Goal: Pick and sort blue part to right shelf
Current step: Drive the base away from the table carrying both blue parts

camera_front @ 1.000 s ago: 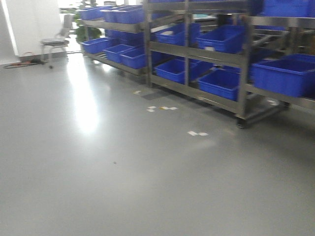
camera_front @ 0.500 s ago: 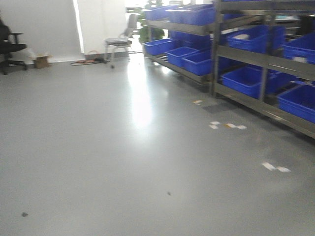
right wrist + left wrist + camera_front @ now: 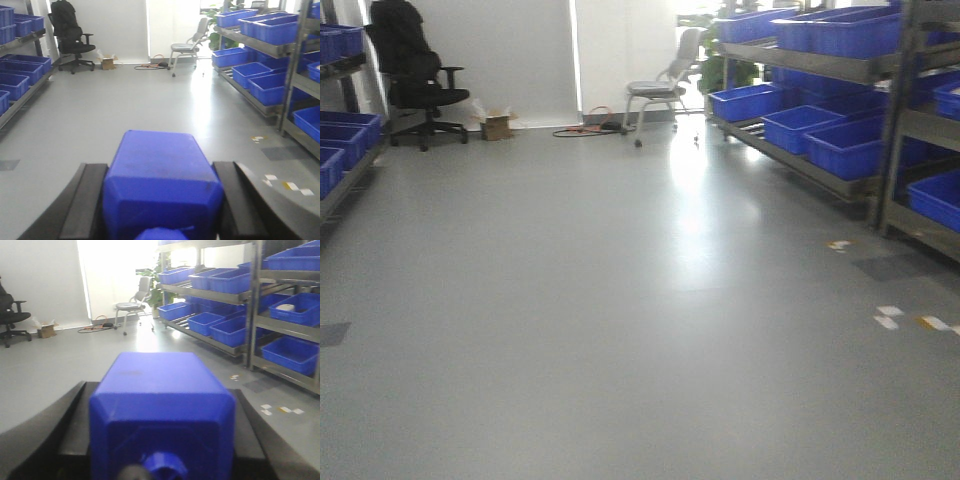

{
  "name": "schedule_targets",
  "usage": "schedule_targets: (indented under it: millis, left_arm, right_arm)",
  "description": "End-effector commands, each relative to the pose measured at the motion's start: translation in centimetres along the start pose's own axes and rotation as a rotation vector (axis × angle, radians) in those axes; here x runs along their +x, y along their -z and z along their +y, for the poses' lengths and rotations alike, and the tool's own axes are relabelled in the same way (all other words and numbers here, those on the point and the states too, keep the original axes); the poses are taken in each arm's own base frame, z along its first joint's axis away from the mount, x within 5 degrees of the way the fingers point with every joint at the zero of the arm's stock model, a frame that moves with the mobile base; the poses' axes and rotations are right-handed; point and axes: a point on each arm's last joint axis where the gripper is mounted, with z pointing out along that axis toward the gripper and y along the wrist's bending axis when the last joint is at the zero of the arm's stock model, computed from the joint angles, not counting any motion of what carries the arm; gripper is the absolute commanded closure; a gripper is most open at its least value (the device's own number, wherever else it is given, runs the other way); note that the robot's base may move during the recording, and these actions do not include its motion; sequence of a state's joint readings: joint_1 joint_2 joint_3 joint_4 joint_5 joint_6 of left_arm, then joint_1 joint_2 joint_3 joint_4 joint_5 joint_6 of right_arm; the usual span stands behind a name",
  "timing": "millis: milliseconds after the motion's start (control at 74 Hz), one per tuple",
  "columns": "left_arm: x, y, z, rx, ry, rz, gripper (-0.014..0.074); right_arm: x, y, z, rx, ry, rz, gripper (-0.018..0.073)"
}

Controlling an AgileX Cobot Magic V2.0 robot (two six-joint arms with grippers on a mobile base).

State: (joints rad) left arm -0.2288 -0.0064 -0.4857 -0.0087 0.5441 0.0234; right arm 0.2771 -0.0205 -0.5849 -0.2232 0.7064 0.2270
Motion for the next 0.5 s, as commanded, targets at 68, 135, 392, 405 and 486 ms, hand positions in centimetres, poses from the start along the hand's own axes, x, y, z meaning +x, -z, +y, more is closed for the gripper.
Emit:
schedule_targets:
  millis: [68,135,392,405,486]
  left_arm:
    - [-1.54,0.79,0.02,0.001,0.003,-0.130,0.0284]
    - [-1.54,0.79,0.02,0.001,0.003,-0.130,0.0284]
    - [-1.54,0.79,0.02,0.001,0.003,-0.130,0.0284]
    - [-1.54,0.79,0.02,0.001,0.003,-0.130,0.0284]
    - [-1.54,0.79,0.02,0.001,0.003,-0.130,0.0284]
  right_arm:
    - [-1.55,0.72,0.04,-0.010,0.016,-0.130,0.0282]
    - [-1.55,0.72,0.04,-0.010,0.016,-0.130,0.0282]
    - [-1.55,0.72,0.04,-0.010,0.016,-0.130,0.0282]
    - [-1.55,0.72,0.04,-0.010,0.016,-0.130,0.0282]
    - [-1.55,0.72,0.04,-0.010,0.016,-0.130,0.0282]
